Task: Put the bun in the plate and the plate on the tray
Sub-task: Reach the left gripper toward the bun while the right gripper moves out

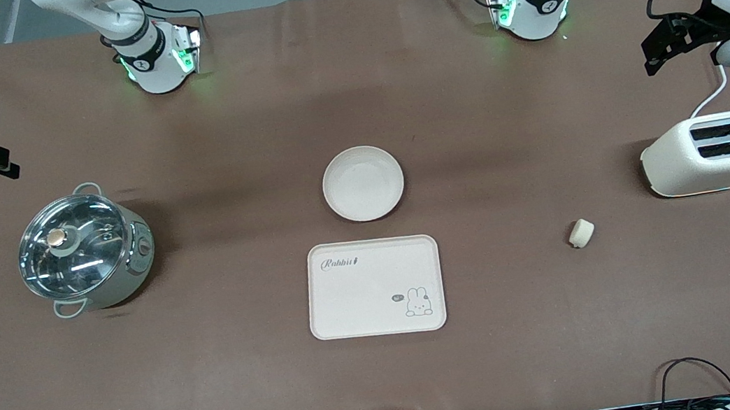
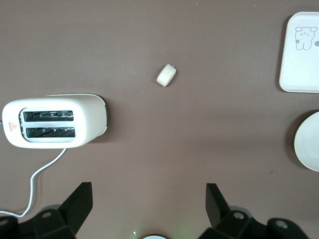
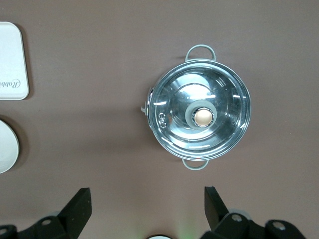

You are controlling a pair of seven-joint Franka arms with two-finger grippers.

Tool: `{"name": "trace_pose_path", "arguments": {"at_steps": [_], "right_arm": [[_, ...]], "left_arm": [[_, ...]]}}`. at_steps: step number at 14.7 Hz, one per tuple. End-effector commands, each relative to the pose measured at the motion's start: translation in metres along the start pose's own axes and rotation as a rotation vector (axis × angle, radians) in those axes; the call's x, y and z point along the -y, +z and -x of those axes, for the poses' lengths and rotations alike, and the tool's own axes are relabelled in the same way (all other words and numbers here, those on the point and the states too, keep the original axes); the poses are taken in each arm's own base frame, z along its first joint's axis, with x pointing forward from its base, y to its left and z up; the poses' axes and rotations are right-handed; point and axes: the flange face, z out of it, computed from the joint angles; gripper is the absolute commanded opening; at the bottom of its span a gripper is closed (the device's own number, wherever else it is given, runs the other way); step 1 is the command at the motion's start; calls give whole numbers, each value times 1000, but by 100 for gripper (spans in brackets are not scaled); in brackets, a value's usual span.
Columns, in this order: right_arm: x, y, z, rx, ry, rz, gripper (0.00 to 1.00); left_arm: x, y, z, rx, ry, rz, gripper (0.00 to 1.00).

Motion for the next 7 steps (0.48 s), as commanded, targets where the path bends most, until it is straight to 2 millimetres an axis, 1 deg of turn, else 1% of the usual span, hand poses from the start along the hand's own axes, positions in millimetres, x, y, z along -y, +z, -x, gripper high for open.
{"name": "trace_pose_path", "arguments": {"at_steps": [1, 2, 3, 4, 5, 6, 7], "right_arm": [[-1, 0, 4, -7, 13, -16, 100], [-2, 0, 4, -7, 15, -16, 100], [-2, 0, 4, -7, 15, -16, 100], [-1, 0, 4, -9, 13, -16, 100], [3, -1, 4, -14, 8, -31, 100], [10, -1, 3, -17, 0, -70, 100], [19, 0, 1, -25, -8, -101, 100]], "left_arm": [[0, -5, -2, 3, 20, 23, 100], [2, -4, -3, 3, 14, 23, 100], [7, -4, -8, 2, 8, 25, 100], [8, 1, -17, 10, 7, 29, 100], [9, 6, -21, 20, 4, 27, 100], [10, 20, -31, 33, 3, 24, 100], [12, 37, -44, 47, -1, 24, 100]]}}
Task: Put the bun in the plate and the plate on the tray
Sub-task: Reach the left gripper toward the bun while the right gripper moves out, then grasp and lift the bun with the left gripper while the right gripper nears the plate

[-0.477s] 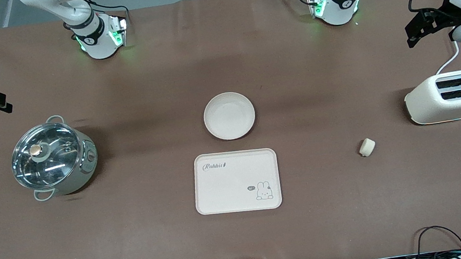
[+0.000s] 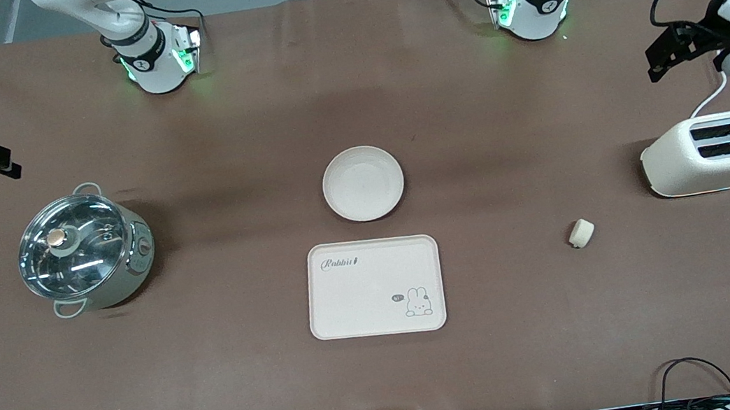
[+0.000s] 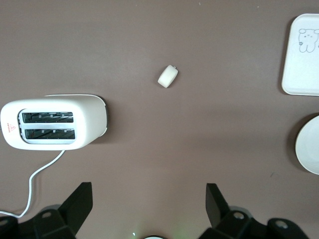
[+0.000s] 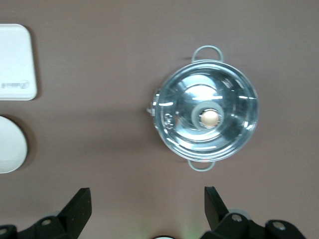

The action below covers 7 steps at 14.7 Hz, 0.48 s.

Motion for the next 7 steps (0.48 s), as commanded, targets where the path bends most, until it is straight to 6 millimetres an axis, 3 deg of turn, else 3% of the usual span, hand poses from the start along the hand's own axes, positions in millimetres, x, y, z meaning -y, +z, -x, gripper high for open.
{"name": "trace_pose_path", "arguments": {"at_steps": [1, 7], "right_arm": [[25, 20, -7, -12, -17, -80, 100], [141, 146, -59, -15, -79, -91, 100]], "left_arm": [[8, 38, -40, 15, -12, 20, 100], [10, 168, -87, 54, -116, 37, 100]]}}
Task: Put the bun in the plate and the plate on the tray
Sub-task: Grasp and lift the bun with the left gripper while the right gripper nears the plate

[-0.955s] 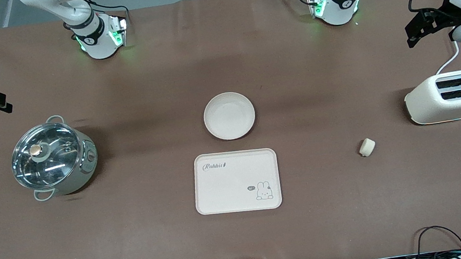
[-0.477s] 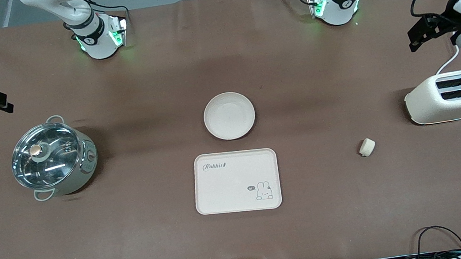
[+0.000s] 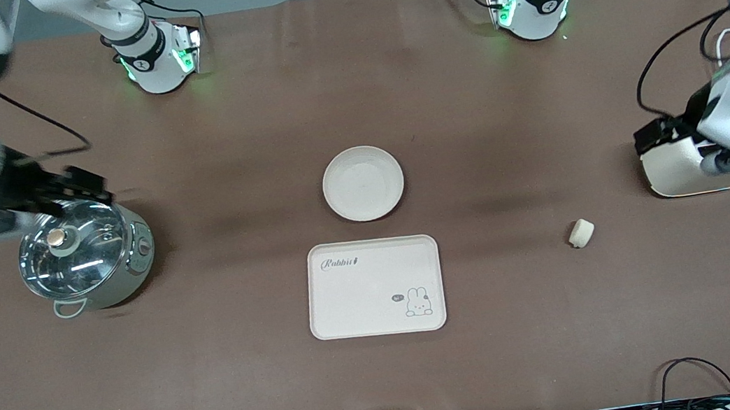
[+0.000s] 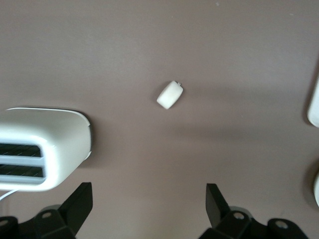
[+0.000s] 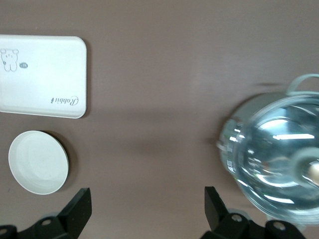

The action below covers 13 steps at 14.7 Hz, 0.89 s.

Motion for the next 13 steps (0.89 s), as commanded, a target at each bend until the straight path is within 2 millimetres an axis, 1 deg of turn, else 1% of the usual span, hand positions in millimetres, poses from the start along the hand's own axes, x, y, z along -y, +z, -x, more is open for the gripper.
{"name": "trace_pose_path", "arguments": {"at_steps": [1, 2, 3, 5, 6, 7, 8, 9, 10, 11, 12, 13], "right_arm": [[29, 59, -16, 54, -7, -15, 100], [30, 87, -11, 89, 14, -46, 100], [29, 114, -4, 106, 50, -91, 100], [23, 158, 13, 139, 141, -190, 100], [39, 171, 21, 163, 150, -227, 100], [58, 188, 30, 196, 135, -230, 100], [59, 204, 32, 224, 145, -224, 100], [61, 218, 33, 250, 160, -234, 100], [72, 238, 39, 284, 175, -251, 100], [80, 253, 40, 293, 192, -266, 100], [90, 262, 41, 281, 195, -270, 100], [104, 271, 46, 284, 175, -261, 100]], "left_arm": [[-2, 59, -12, -1, -64, 10, 100], [-4, 82, -17, -9, -79, 16, 100], [-5, 112, -24, -11, -85, 23, 100], [-7, 165, -35, -20, -86, 38, 100], [-7, 193, -40, -36, -89, 48, 100], [-9, 216, -44, -44, -89, 56, 100], [-8, 237, -47, -48, -92, 62, 100], [-9, 255, -49, -42, -92, 63, 100], [-9, 268, -51, -44, -86, 61, 100], [-11, 279, -52, -46, -84, 64, 99], [-12, 292, -52, -40, -83, 65, 97], [-12, 298, -53, -38, -84, 67, 92]]}}
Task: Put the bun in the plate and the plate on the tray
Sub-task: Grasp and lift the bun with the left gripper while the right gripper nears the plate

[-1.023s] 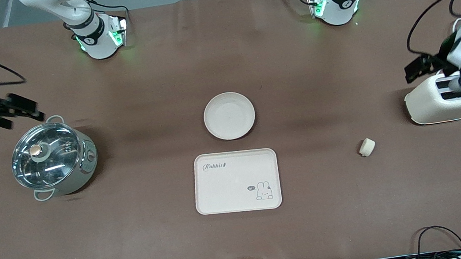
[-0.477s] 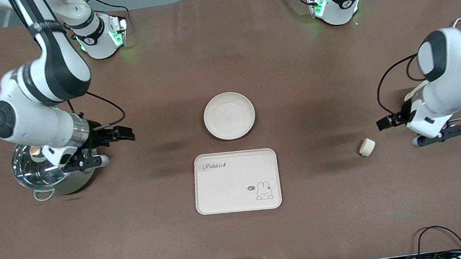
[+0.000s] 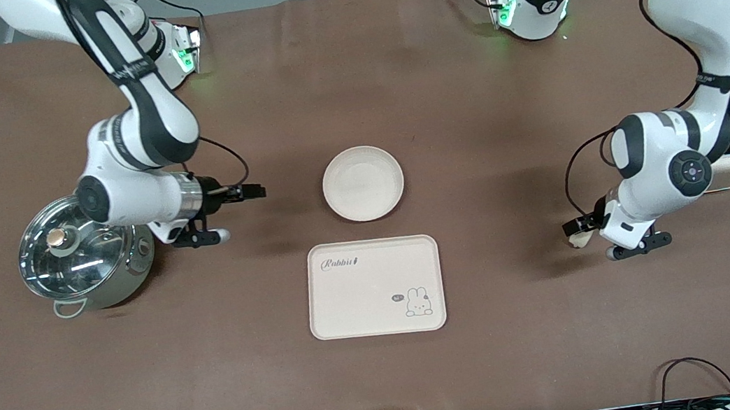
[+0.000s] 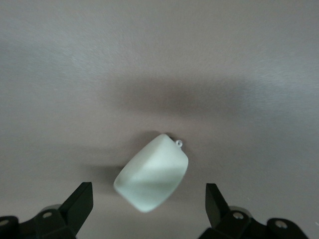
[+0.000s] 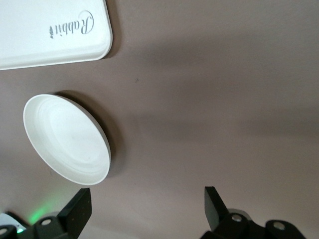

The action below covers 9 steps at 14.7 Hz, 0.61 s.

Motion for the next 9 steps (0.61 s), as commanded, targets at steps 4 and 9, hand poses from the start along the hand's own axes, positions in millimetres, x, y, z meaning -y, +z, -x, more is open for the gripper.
{"name": "trace_pose_path", "arguments": {"at_steps": [4, 9], "right_arm": [[30, 62, 6, -9, 21, -31, 100], [63, 106, 20, -66, 0, -25, 100]], "left_arm": [[-4, 6, -6, -17, 8, -6, 53], [-24, -3, 2, 1, -25, -6, 34]]}}
